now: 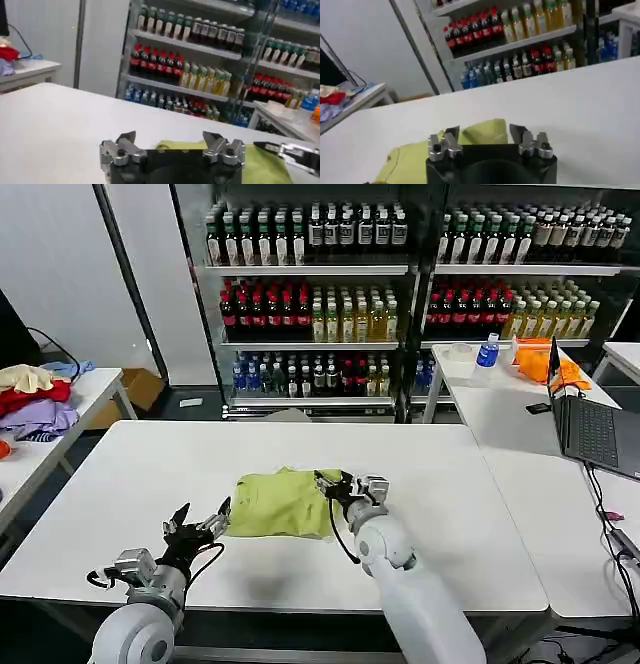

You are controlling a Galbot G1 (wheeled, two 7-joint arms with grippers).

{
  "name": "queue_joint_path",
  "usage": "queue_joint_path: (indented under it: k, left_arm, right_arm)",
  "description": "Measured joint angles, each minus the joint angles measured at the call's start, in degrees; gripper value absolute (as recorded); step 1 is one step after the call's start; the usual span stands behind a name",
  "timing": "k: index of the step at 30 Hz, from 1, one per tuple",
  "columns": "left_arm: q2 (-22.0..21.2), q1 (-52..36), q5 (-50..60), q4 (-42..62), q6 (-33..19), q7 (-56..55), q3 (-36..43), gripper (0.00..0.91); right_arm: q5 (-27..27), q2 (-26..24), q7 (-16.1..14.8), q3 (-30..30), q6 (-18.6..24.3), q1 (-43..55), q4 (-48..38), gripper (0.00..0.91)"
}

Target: Fold and organize the clothes.

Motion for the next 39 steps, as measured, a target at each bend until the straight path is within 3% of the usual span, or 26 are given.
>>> queue_joint_path:
  k: [18, 25, 33, 34, 36, 39]
  left_arm:
    - [0.3, 0.9, -0.8, 0.0, 0.6, 0.4, 0.0, 0.907]
    - [0.3, 0.9, -0.9, 0.0, 0.8, 0.5, 0.6, 0.907]
    - [0.3, 1.3, -0.9, -0.5, 0.9, 0.8, 1.1, 0.907]
    - [0.3, 1.3, -0.9, -0.5, 1.0, 0.8, 1.2, 0.907]
    - [0.3, 1.2, -0.9, -0.6, 1.0, 0.9, 1.3, 0.907]
    - [0.3, 1.1, -0.9, -0.7, 1.1, 1.0, 1.4, 0.907]
  right_arm:
    - [-0.7, 1.0, 1.6, 2.0, 0.9, 5.8, -11.2, 0.0]
    - [-4.8, -0.4, 0.3, 2.6, 1.7, 7.6, -14.5, 0.0]
    - [-12.3, -2.6, -3.4, 2.1, 3.8, 11.7, -19.8, 0.0]
    - [-13.4, -2.7, -4.0, 2.0, 4.3, 12.3, -20.7, 0.101]
    - [-15.3, -2.8, -5.0, 1.7, 5.4, 13.5, -22.2, 0.907]
    - [-18.4, -2.7, -6.5, 1.3, 7.3, 15.2, -24.6, 0.907]
